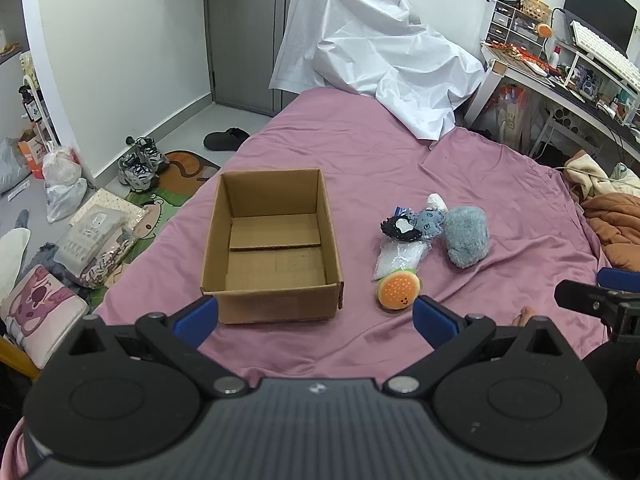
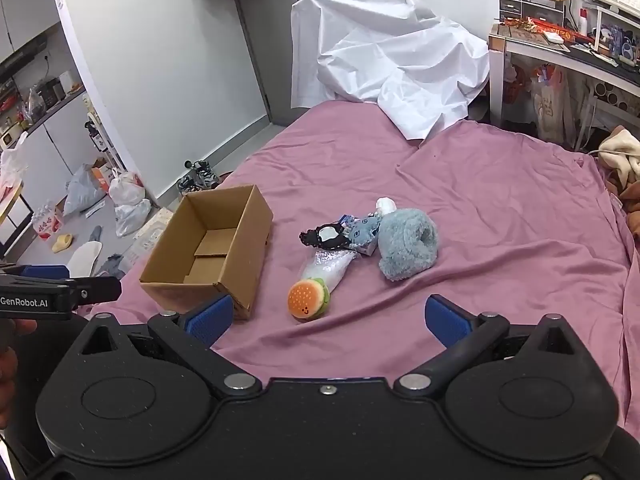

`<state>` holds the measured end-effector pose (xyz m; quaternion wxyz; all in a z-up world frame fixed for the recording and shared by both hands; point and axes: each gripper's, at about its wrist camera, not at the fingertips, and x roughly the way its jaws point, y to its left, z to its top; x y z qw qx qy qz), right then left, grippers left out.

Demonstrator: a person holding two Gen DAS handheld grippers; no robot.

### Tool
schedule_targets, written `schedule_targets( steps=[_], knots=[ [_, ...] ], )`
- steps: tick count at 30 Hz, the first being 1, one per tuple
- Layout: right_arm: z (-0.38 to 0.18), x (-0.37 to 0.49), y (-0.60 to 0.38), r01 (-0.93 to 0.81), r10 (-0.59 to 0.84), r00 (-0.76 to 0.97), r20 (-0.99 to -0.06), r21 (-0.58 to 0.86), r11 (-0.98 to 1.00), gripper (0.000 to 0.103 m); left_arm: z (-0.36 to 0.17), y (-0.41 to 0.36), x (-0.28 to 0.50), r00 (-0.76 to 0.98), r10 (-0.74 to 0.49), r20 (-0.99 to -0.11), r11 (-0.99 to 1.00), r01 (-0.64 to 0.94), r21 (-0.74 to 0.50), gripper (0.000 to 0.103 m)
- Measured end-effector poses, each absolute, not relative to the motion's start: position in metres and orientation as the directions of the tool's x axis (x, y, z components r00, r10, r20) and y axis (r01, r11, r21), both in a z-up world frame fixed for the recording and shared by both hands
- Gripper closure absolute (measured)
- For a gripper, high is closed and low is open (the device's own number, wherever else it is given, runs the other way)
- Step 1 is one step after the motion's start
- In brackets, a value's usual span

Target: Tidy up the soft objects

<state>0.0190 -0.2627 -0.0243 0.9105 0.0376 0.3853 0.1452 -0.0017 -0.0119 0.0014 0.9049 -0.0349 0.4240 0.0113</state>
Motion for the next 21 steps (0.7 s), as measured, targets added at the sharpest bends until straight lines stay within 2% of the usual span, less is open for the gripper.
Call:
schedule_targets(
  steps=[21],
  knots=[
    [-0.023, 0.0224, -0.2587, -0.237, 0.285, 0.657, -0.697, 0.168, 0.957, 0.0, -0.0025, -0.01, -0.0025, 0.64, -0.013, -0.769, 0.997, -0.055, -0.063, 0.0]
  ],
)
